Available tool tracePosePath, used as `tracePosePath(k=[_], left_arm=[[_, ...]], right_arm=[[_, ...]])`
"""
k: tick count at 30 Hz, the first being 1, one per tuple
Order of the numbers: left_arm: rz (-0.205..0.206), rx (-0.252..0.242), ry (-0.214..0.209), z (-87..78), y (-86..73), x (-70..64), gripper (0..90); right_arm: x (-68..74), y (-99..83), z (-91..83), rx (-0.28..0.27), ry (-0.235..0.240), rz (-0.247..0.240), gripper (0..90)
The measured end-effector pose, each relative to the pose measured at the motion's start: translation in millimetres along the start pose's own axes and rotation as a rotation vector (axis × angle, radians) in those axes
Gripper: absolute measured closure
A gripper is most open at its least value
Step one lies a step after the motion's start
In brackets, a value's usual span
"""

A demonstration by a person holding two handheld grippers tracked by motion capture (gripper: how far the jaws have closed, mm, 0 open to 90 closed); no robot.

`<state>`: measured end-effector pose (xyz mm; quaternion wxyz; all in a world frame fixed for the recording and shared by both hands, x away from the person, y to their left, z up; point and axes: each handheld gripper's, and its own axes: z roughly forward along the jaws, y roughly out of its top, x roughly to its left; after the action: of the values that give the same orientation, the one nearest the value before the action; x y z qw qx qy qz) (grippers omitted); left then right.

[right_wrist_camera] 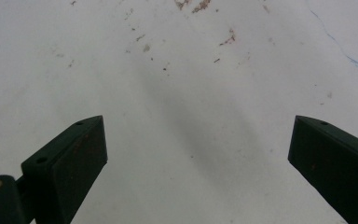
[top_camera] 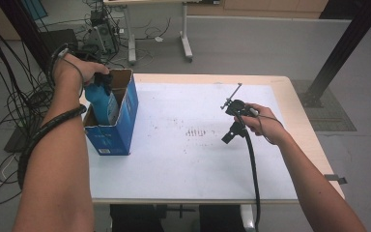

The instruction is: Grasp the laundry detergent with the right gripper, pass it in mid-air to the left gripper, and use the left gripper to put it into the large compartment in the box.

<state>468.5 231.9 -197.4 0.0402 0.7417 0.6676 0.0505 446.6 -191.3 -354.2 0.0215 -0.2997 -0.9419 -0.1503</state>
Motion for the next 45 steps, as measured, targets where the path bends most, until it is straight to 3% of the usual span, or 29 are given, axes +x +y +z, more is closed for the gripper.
tracePosePath(k=[31, 45], left_arm=[[-0.004, 0.062, 0.030, 50.0, -6.6, -7.1, 37.7], [0.002, 0.094, 0.019, 69.2, -7.0, -9.6, 37.7]], right_arm=[[1.9, 0.4, 3.5, 0.005, 0.009, 0.000, 4.4], [0.7, 0.4, 7.0, 0.008, 0.017, 0.002, 4.4]])
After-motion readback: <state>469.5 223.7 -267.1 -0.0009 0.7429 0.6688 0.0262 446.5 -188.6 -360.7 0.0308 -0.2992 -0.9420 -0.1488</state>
